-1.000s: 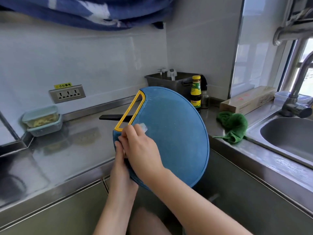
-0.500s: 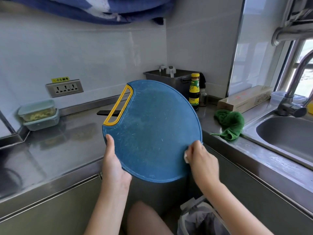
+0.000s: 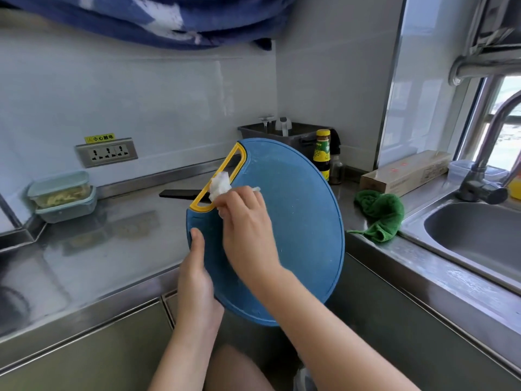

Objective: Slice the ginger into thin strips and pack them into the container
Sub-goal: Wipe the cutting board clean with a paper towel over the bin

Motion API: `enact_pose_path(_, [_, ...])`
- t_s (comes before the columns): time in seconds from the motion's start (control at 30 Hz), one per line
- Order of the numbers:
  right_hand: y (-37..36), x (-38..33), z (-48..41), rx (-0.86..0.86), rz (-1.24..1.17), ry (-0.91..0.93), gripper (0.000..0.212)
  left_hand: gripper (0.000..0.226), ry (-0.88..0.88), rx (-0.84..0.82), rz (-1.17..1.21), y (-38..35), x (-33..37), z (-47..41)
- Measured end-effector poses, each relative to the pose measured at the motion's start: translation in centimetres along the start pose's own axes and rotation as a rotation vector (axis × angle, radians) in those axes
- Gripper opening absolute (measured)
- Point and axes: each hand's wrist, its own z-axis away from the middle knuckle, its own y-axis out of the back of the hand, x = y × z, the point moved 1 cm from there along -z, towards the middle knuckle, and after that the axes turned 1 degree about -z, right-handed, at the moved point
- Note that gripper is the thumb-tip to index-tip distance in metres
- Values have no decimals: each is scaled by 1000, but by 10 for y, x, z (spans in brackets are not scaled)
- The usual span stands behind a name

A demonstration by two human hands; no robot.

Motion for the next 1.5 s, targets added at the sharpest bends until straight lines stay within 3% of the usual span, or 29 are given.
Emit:
enact_pose_path(0.17, [-8,5,4,54,-28,-95,12,52,-92,2,-60,-1,9,0])
enact_pose_path(0.33, [13,25,28,24,81,-157,11,52,-25,-21,11,-4,5,6])
enact_pose_path(0.47, [52,90,76,-29,190,-546,9,43,-104,39,-5,3,17,-1])
enact_pose_path(0.57, [65,111,99,-87,250,-660,14,33,-159,68,-66,4,32,-8])
enact_pose_path(0.77, [92,97,67,319,-16,-694,19,34,-204,109,-42,-4,40,-3])
enact_pose_path(1.03, [109,78,38,455,87,-398,20,32,-211,122,-67,-1,49,1])
enact_pose_path(1.17, [80,33,18,209,-71,-103,15,36,-196,144,-134,-1,43,-1])
enact_pose_path(1.27, [55,-2,5,6,-210,17,14,40,-205,171,-189,2,35,-4])
enact_pose_path(1.37, [32,-26,2,-176,-310,111,24,30,-245,205,-248,4,30,-7])
enact_pose_path(1.5, [10,-26,6,-203,-228,146,13,39,-256,187,-233,3,31,-4])
